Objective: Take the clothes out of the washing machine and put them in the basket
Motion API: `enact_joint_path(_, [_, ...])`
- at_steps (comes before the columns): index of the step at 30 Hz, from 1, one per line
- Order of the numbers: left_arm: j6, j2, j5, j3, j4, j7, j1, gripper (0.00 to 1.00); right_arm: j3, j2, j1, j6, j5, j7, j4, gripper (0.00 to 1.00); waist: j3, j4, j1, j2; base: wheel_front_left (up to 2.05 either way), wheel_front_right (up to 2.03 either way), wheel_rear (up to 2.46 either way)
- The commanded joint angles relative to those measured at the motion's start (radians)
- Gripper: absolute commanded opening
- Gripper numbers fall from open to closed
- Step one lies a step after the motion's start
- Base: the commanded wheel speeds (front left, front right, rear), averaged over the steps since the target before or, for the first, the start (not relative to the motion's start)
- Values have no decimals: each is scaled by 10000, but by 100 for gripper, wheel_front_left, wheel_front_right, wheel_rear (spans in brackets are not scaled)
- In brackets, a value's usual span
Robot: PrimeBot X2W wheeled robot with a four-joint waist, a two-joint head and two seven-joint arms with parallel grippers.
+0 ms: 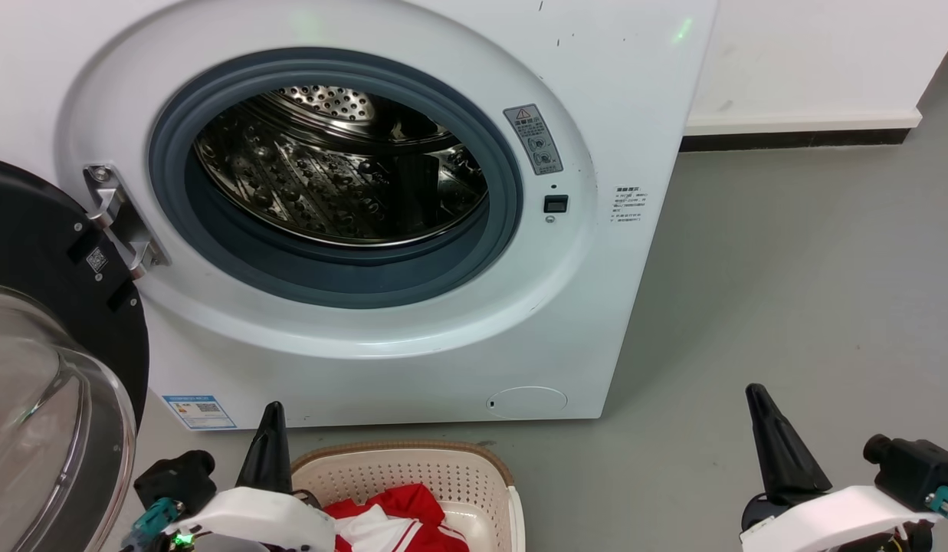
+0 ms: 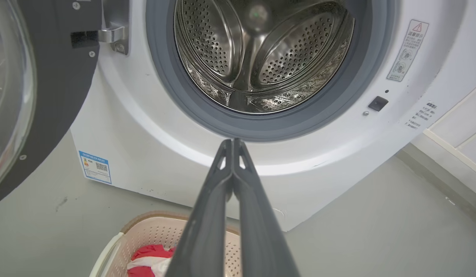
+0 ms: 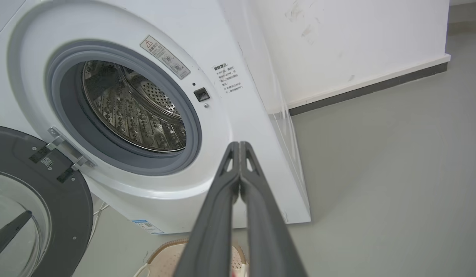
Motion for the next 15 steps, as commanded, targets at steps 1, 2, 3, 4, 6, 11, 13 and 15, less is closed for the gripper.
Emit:
enact_joint_path(1, [-74,12,-345,91,-104,56,-282,0,-26,-88,-291,1,392,18,-50,0,-1,4,0,0,0,0,0])
enact_joint_path(2, [-93,9,-514,113,-98,95,-295,0,-33,-96,-320,1,572,32,-14,0,-3,9,0,0,0,0,0])
enact_joint_path(3, [-113,7,-685,135,-92,136,-307,0,-41,-105,-348,1,751,46,21,0,-4,13,0,0,0,0,0])
enact_joint_path(4, [-136,4,-851,157,-85,174,-319,0,-48,-113,-373,1,930,57,55,0,-5,18,0,0,0,0,0])
enact_joint_path(6, [-179,-1,-1178,200,-72,254,-344,0,-65,-127,-417,1,1275,85,124,0,-8,27,0,0,0,0,0])
enact_joint_path(11, [-277,-15,-1961,307,-39,439,-400,0,-110,-160,-538,1,2102,158,288,0,-14,49,0,0,0,0,0])
enact_joint_path(13, [-317,-20,-2260,350,-26,509,-419,0,-128,-170,-586,1,2419,178,351,0,-16,58,0,0,0,0,0])
enact_joint_path(15, [-352,-26,-2559,391,-13,583,-442,0,-148,-181,-620,1,2731,210,412,0,-19,67,0,0,0,0,0])
